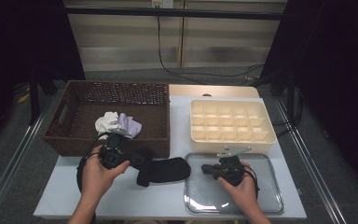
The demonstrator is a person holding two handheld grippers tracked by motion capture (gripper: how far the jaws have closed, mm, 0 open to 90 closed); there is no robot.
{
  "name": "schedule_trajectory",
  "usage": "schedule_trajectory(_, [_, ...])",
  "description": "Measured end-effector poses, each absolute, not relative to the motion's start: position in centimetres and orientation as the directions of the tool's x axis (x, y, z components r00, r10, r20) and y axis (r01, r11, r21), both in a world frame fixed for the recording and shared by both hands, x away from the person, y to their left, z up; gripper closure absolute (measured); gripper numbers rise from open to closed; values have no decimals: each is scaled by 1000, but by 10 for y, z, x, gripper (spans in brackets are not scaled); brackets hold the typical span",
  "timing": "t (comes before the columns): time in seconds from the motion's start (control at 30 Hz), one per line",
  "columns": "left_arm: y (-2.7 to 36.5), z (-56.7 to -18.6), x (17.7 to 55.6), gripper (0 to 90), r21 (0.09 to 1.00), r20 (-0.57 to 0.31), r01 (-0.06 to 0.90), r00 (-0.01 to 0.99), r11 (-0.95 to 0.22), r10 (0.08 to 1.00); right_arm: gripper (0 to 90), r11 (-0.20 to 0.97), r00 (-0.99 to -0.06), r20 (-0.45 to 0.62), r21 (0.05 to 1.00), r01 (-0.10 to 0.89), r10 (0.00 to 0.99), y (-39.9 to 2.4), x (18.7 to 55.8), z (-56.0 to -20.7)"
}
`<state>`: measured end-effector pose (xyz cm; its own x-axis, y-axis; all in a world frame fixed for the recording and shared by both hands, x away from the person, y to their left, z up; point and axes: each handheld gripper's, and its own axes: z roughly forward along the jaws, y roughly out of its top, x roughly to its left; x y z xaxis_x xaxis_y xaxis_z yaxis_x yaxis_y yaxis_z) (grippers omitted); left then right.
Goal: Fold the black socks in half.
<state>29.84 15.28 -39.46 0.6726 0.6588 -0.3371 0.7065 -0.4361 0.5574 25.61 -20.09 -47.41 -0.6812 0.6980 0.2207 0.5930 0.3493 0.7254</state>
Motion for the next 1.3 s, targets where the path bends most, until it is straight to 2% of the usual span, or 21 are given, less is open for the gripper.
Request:
schedule_trajectory(0.37, [114, -398, 300, 802, 558, -322, 673, 715, -485, 621, 900, 359, -686, 212, 725, 588, 696, -200, 258, -475])
schedule_trajectory(0.47, [104, -398, 299, 802, 553, -292, 659, 726, -510, 622, 900, 362, -690, 210, 726, 584, 692, -198, 258, -475])
schedule_trajectory(0.87, [70, -423, 298, 798, 532, -246, 639, 745, -556, 620, 900, 380, -704, 193, 730, 568, 683, -194, 257, -475])
schedule_trajectory(1.3, [62, -433, 295, 795, 519, -190, 628, 747, -581, 637, 897, 384, -709, 189, 732, 563, 679, -193, 255, -474])
